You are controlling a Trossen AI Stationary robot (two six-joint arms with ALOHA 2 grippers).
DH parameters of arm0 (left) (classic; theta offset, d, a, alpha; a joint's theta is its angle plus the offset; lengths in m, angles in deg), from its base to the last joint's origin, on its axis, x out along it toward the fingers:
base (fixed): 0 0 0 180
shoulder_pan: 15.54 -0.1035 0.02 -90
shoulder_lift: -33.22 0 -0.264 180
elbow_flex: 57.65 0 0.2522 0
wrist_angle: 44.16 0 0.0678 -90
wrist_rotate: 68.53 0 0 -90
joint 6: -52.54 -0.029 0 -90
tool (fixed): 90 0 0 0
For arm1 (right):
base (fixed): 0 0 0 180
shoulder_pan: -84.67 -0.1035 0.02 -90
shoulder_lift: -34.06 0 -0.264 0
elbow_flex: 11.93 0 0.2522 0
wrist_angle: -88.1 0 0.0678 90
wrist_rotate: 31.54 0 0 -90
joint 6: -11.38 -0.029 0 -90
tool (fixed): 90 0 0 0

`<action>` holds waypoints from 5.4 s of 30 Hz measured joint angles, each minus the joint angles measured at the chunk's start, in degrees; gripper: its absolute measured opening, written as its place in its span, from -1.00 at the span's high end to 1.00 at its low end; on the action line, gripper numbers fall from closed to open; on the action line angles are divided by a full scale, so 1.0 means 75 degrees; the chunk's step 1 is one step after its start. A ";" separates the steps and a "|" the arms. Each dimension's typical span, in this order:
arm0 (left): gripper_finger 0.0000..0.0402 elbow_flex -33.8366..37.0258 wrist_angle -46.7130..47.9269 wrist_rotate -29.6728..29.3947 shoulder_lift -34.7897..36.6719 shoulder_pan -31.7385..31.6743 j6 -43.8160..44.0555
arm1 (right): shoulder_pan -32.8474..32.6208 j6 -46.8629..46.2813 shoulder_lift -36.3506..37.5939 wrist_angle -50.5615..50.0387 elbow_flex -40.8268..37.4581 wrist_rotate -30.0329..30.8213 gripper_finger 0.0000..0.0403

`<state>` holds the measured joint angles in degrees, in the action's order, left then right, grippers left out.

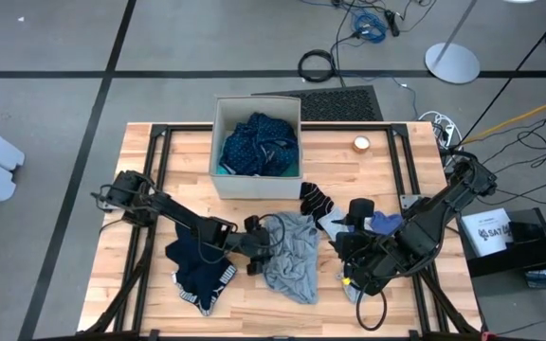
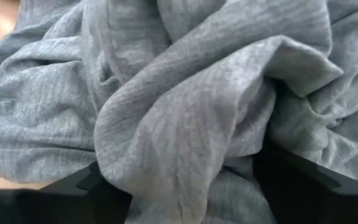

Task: Sort clothes
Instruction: Put the gray shirt into the white laundry organizer, then put the blue underwear into the white laundry organizer

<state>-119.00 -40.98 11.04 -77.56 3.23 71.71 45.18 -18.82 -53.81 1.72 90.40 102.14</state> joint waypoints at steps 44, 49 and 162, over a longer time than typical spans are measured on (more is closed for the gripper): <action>0.93 -0.0072 -0.0321 -0.1286 0.3519 0.0306 -0.0671 | 0.0000 -0.0026 0.0003 0.0000 0.0000 -0.0035 -0.17; 0.93 -0.0079 -0.0454 -0.1716 0.4275 0.0303 -0.0699 | 0.0000 -0.0026 0.0003 0.0009 0.0000 -0.0032 -0.17; 0.18 -0.6239 0.9559 0.1228 0.4814 -0.2848 0.0328 | 0.0373 0.1126 0.0006 0.1720 0.0003 -0.0029 -0.17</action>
<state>-165.80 30.72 20.25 -41.46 -18.13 74.18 47.98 -10.37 -53.77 14.62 90.43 101.92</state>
